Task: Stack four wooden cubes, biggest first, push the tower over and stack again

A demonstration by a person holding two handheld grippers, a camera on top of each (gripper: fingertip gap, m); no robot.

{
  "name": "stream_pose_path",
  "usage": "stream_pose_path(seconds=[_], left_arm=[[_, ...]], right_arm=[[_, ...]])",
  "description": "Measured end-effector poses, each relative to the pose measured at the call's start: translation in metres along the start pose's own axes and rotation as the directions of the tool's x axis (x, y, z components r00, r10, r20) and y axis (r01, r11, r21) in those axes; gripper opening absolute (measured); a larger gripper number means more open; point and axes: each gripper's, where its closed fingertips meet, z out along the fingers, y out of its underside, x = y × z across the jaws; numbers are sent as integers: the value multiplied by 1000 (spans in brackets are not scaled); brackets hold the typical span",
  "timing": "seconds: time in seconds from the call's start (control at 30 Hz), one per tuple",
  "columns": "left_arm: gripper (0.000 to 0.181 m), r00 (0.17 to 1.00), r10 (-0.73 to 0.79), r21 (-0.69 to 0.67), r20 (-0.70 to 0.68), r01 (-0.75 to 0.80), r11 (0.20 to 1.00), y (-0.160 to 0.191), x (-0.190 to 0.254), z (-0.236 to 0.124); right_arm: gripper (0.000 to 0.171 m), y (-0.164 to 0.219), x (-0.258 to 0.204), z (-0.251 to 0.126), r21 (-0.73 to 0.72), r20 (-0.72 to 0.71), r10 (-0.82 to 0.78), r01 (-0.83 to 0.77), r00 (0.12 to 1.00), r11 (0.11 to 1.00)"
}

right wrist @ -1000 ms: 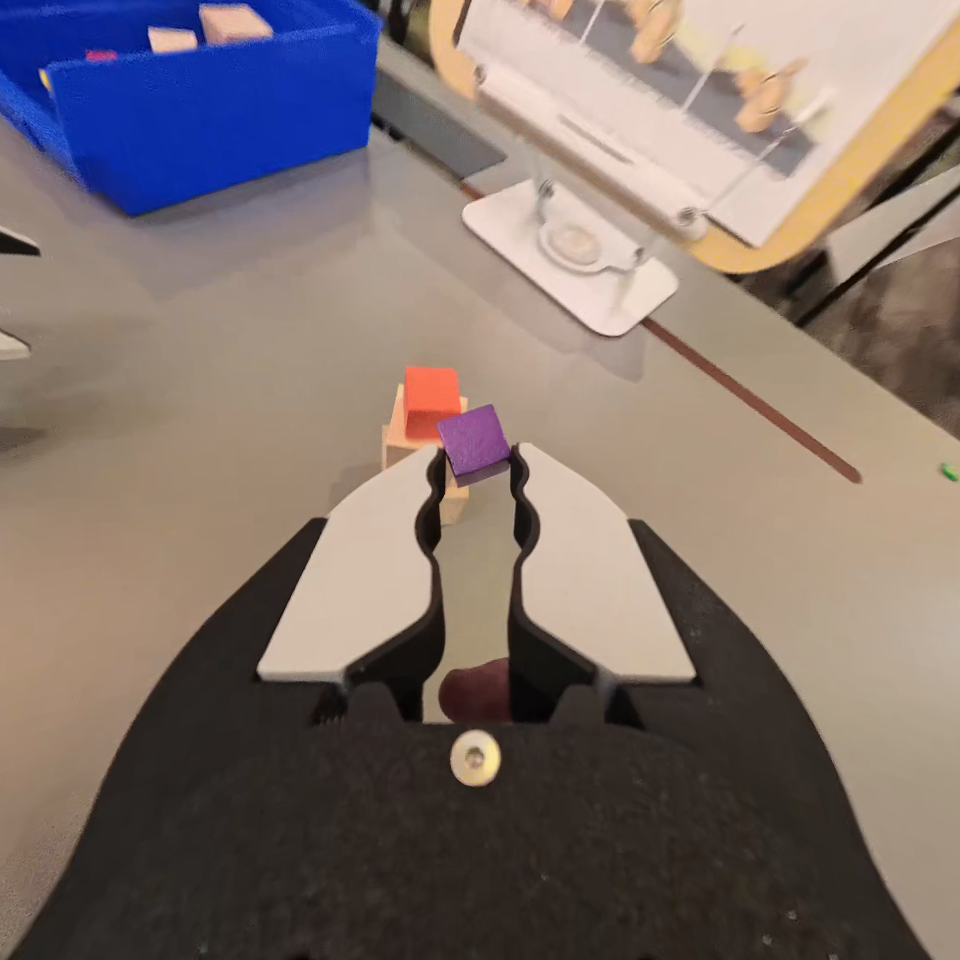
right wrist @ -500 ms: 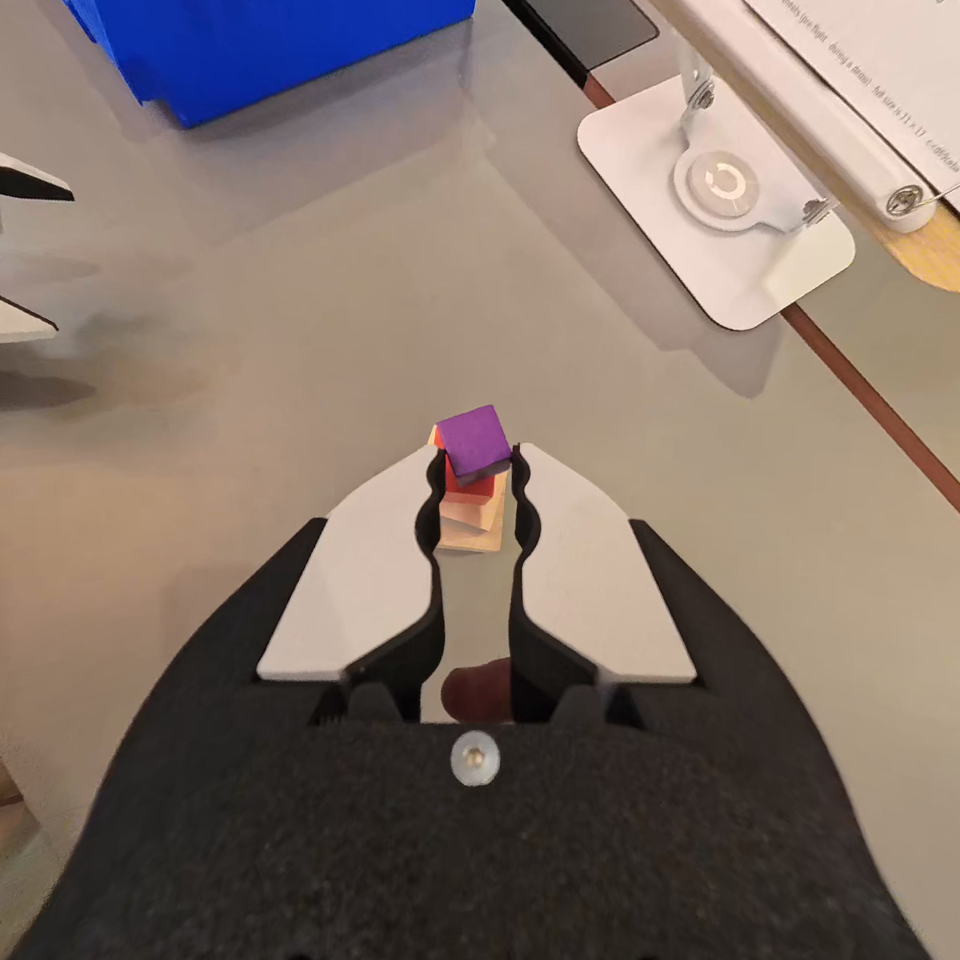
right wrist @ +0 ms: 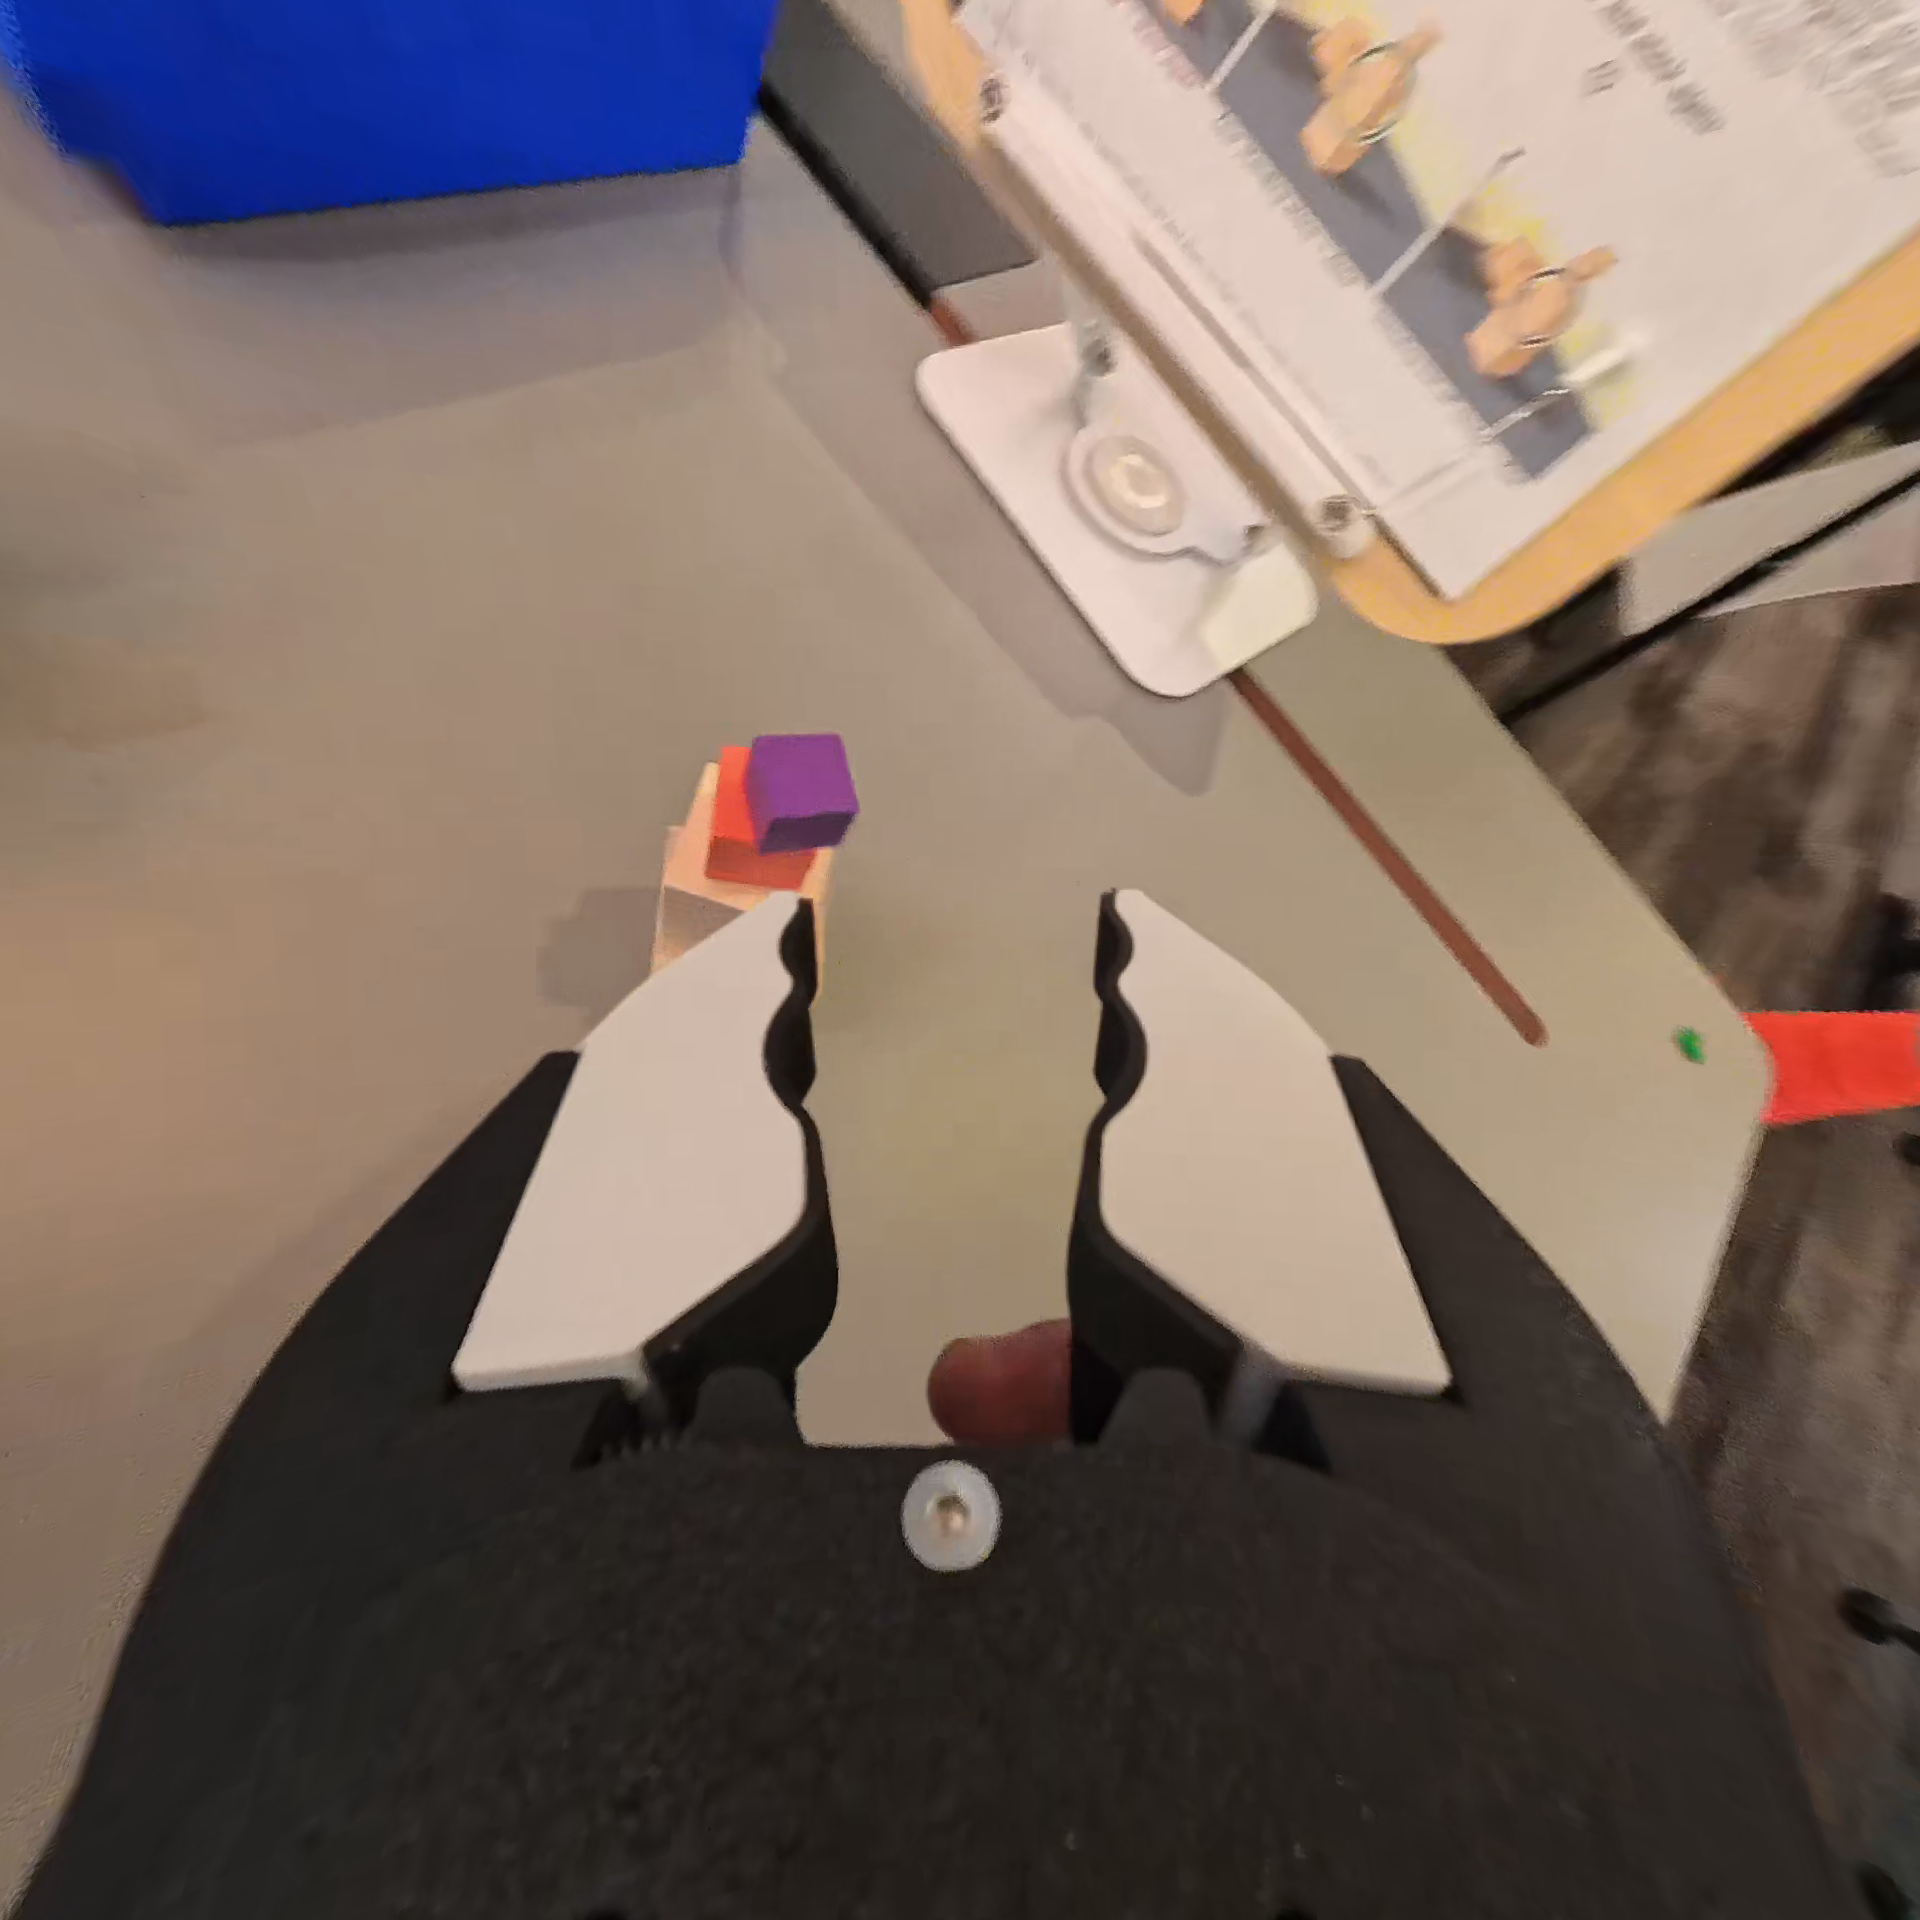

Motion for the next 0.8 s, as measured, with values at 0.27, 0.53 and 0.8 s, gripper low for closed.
stream_pose_path(seconds=[0.27,0.53,0.8], left_arm=[[81,995,-44,48,94,40,998,-12,-12,-1],[80,991,-52,41,124,47,998,-14,-8,2],[79,992,-40,17,116,38,999,-8,-5,4]], right_arm=[[63,51,-43,-33,229,-290,281,-219,915,948],[68,119,-79,-43,232,-352,463,-404,813,885],[61,133,-66,-55,197,-315,458,-415,831,888]])
